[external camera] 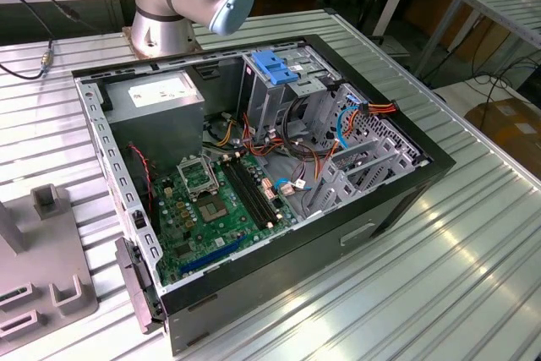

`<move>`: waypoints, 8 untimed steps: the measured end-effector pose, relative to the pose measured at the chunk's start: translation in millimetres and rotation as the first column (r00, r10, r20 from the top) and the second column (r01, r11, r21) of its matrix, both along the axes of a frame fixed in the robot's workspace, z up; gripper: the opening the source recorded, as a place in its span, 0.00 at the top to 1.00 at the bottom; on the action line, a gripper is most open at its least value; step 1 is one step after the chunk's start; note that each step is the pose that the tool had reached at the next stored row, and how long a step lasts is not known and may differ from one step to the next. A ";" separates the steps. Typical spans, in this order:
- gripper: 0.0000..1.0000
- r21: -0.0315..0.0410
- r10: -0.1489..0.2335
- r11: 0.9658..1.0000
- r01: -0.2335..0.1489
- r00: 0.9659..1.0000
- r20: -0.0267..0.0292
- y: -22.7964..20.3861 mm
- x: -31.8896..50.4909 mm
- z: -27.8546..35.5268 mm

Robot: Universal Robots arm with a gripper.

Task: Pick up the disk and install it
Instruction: 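Pick up the disk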

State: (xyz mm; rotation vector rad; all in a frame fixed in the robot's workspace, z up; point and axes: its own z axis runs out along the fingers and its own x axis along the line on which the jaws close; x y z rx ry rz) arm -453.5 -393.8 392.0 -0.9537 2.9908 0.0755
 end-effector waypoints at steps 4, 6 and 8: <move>0.89 0.000 0.021 1.000 -0.021 1.000 0.000 0.0 0.0 0.0; 0.89 0.000 0.021 1.000 -0.021 1.000 0.000 0.0 0.0 0.0; 0.89 0.000 0.024 1.000 -0.024 1.000 0.000 0.0 0.0 0.0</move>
